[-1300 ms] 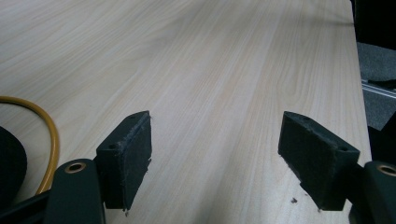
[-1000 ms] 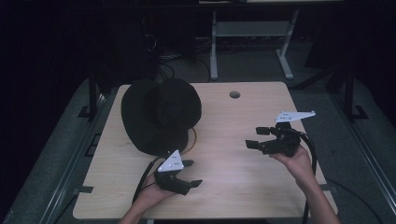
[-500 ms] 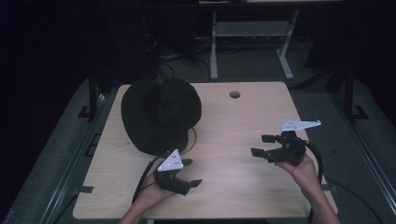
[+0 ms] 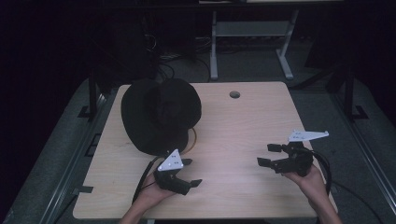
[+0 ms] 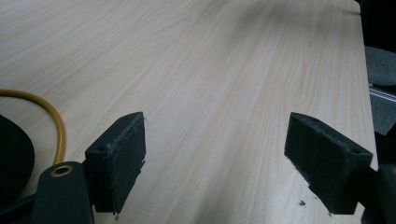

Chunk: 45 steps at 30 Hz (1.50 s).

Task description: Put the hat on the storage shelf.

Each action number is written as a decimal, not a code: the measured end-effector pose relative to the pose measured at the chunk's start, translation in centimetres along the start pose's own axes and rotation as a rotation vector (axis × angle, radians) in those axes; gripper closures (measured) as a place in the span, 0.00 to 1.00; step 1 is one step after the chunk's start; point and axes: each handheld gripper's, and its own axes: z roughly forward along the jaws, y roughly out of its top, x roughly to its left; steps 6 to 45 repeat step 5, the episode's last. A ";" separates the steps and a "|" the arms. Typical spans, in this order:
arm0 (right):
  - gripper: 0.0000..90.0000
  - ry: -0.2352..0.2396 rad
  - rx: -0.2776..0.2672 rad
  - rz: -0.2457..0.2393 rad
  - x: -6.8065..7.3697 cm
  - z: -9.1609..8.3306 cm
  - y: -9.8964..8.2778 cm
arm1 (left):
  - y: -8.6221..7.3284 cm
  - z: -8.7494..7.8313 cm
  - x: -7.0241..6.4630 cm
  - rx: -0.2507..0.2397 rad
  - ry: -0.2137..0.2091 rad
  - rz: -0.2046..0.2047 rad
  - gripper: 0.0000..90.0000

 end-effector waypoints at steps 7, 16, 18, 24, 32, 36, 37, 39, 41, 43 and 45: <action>0.18 -0.003 -0.003 0.010 0.3 -0.5 -2.0 | 0.0 0.1 -0.1 0.001 -0.001 -0.004 0.22; 0.18 -0.003 -0.003 0.010 0.3 -0.5 -2.0 | 0.0 0.1 -0.1 0.001 -0.001 -0.004 0.22; 0.18 -0.003 -0.003 0.010 0.3 -0.5 -2.0 | 0.0 0.1 -0.1 0.001 -0.001 -0.004 0.22; 0.18 -0.003 -0.003 0.010 0.3 -0.5 -2.0 | 0.0 0.1 -0.1 0.001 -0.001 -0.004 0.22; 0.18 -0.003 -0.003 0.010 0.3 -0.5 -2.0 | 0.0 0.1 -0.1 0.001 -0.001 -0.004 0.22; 0.18 -0.003 -0.003 0.010 0.3 -0.5 -2.0 | 0.0 0.1 -0.1 0.001 -0.001 -0.004 0.22; 0.18 -0.003 -0.003 0.010 0.3 -0.5 -2.0 | 0.0 0.1 -0.1 0.001 -0.001 -0.004 0.22; 0.18 -0.003 -0.003 0.010 0.3 -0.5 -2.0 | 0.0 0.1 -0.1 0.001 -0.001 -0.004 0.22; 0.18 -0.003 -0.003 0.010 0.3 -0.5 -2.0 | 0.0 0.1 -0.1 0.001 -0.001 -0.004 0.22; 0.18 -0.003 -0.003 0.010 0.3 -0.5 -2.0 | 0.0 0.1 -0.1 0.001 -0.001 -0.004 0.22; 0.18 -0.003 -0.003 0.010 0.3 -0.5 -2.0 | 0.0 0.1 -0.1 0.001 -0.001 -0.004 0.22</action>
